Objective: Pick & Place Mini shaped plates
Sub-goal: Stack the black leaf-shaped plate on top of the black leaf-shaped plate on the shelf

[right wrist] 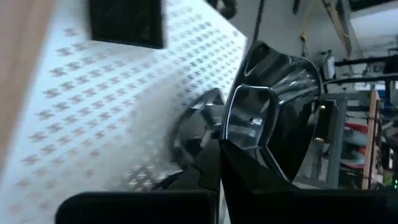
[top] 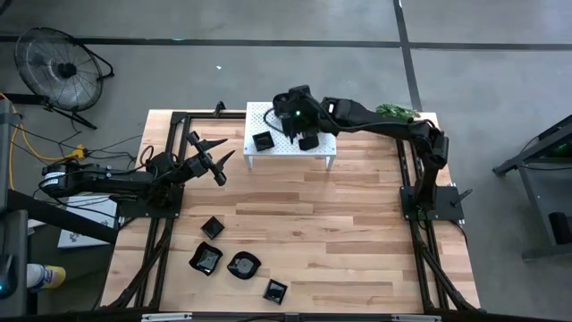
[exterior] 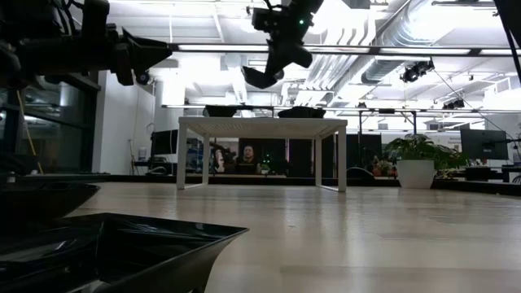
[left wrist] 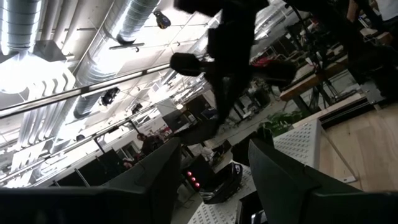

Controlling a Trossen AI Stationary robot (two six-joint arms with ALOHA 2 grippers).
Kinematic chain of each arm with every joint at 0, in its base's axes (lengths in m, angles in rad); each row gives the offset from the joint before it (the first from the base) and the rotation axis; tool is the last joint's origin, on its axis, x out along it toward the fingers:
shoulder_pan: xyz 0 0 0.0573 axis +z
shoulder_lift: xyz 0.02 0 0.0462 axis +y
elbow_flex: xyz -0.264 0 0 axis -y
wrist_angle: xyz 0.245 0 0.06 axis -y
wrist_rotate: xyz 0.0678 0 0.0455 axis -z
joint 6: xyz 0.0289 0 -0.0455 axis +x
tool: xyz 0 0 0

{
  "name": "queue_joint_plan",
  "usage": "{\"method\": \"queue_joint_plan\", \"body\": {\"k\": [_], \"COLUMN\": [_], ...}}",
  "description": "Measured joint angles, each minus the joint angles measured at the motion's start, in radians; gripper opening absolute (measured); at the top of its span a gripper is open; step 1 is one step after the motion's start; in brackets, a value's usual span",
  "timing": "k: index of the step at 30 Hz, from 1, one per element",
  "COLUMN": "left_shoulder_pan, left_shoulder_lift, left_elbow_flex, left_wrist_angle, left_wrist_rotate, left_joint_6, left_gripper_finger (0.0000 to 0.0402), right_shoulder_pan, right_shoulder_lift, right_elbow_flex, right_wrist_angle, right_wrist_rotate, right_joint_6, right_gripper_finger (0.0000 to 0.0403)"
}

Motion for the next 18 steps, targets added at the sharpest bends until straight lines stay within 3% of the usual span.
{"method": "queue_joint_plan", "body": {"k": [8,12,18], "left_shoulder_pan": [0.0,0.0,0.0], "left_shoulder_lift": [0.0,0.0,0.0], "left_elbow_flex": [0.0,0.0,0.0], "left_wrist_angle": [0.001,0.005,0.004], "left_wrist_rotate": [-0.003,-0.018,-0.03], "left_joint_6": [0.004,0.005,0.008], "left_gripper_finger": [0.0184,0.0184,0.0184], "right_shoulder_pan": [-0.063,-0.096,-0.137], "right_shoulder_lift": [0.0,0.007,0.01], "right_elbow_flex": [0.0,0.0,-0.001], "right_wrist_angle": [0.107,0.15,0.134], "right_wrist_rotate": [-0.1,-0.206,-0.295], "right_joint_6": [0.024,0.064,0.096], "right_gripper_finger": [0.0,0.0,0.0]}}
